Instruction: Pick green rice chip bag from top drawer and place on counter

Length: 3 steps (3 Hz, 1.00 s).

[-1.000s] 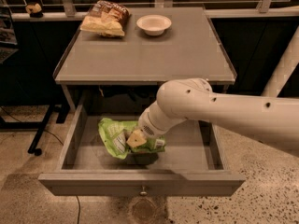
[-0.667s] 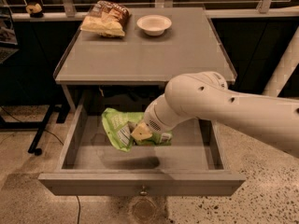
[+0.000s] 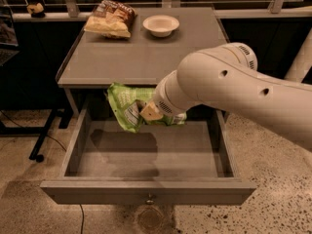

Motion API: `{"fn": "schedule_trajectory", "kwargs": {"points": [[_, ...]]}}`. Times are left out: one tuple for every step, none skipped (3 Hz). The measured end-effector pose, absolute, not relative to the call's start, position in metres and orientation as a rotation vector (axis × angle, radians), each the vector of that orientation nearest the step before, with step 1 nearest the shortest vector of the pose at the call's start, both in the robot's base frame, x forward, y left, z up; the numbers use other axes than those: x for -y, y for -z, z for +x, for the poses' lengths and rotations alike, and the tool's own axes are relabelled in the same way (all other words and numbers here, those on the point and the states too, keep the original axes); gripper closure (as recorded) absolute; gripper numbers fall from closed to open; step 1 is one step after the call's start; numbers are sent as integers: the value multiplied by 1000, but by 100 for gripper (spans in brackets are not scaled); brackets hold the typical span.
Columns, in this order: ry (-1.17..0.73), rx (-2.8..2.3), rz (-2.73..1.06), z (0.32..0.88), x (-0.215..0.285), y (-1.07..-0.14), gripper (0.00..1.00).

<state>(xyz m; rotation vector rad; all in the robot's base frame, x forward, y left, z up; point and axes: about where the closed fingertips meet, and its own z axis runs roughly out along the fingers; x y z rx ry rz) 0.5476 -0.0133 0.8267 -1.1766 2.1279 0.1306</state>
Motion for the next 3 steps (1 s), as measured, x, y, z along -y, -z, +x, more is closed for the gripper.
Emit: {"fn": "schedule_trajectory", "kwargs": {"points": [[-131, -2128, -1176, 548, 13, -827, 100], [-115, -2119, -1164, 545, 12, -833, 100], [-47, -2081, -1106, 552, 16, -859, 100]]}}
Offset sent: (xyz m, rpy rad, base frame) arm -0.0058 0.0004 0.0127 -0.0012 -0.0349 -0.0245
